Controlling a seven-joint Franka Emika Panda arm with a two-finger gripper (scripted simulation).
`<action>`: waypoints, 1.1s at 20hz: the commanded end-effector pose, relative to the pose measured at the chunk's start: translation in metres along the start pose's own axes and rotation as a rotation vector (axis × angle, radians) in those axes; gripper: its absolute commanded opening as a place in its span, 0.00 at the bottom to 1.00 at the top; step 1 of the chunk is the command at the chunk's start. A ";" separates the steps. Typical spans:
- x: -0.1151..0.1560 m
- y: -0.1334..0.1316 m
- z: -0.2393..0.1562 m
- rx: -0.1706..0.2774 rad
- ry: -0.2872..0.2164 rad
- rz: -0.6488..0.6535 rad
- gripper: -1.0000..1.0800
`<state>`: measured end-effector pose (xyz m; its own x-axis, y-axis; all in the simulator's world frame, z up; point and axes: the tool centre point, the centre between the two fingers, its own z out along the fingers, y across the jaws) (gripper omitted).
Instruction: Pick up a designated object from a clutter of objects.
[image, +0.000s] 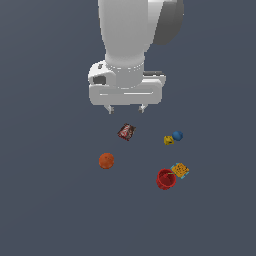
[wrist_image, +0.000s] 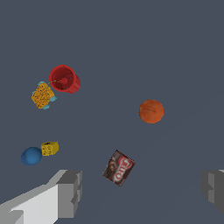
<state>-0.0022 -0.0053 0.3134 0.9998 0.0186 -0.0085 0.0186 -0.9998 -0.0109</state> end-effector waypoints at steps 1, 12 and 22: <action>0.000 0.000 0.000 0.000 0.000 0.000 0.96; 0.006 0.019 -0.020 0.001 0.054 0.022 0.96; 0.020 0.009 -0.007 -0.004 0.048 0.021 0.96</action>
<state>0.0147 -0.0165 0.3240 0.9992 -0.0032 0.0411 -0.0029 -1.0000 -0.0086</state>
